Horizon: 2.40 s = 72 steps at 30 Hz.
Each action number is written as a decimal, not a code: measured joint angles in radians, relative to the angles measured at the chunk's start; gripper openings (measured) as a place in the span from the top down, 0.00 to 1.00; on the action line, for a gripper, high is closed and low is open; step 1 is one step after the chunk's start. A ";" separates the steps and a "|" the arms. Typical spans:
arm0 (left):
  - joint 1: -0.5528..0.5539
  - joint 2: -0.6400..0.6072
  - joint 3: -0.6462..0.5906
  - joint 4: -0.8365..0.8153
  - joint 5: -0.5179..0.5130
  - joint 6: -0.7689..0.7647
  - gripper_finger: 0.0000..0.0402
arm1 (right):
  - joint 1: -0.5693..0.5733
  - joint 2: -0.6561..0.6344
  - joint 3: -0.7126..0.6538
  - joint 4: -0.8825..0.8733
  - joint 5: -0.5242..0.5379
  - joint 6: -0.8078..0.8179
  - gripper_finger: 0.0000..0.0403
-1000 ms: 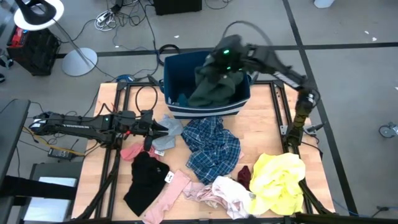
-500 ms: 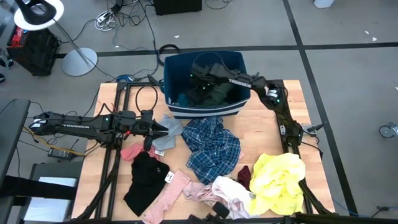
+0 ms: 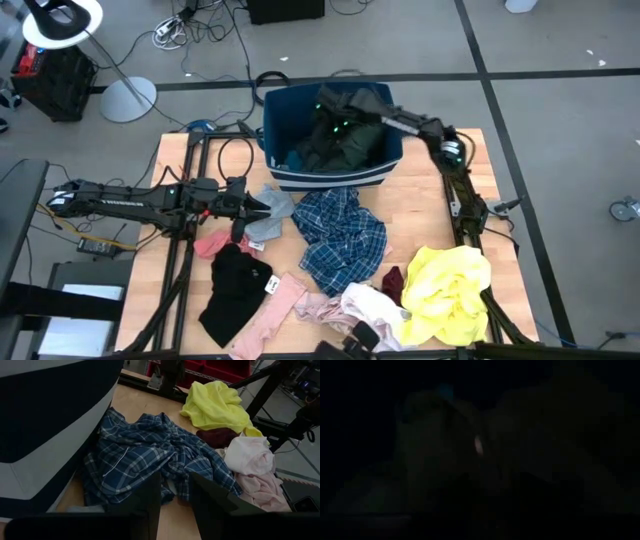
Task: Sort clothes
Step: Put the blue checkered shirt into the blue laundry bin
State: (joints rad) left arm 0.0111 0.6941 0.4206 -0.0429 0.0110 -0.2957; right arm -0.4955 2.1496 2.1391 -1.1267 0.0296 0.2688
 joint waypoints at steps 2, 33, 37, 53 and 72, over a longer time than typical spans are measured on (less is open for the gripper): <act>0.000 0.000 0.000 0.000 0.000 0.000 0.74 | -0.001 -0.055 0.000 0.000 0.000 -0.004 0.53; 0.000 0.000 0.000 0.001 0.000 -0.022 0.74 | 0.680 -0.821 -0.560 0.092 0.571 0.182 0.52; 0.000 0.000 0.000 0.001 0.000 -0.022 0.74 | 0.748 -0.843 -0.723 0.182 0.572 0.228 0.52; 0.000 0.000 0.000 0.004 0.000 -0.027 0.74 | 0.753 -0.675 -1.186 0.703 0.568 0.218 0.52; 0.000 0.000 0.000 0.009 0.000 -0.027 0.74 | 0.635 -0.199 -1.191 1.341 0.373 0.089 0.58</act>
State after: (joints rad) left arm 0.0113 0.6937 0.4206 -0.0341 0.0113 -0.3225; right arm 0.1395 1.9503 0.9478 0.2139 0.4026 0.3581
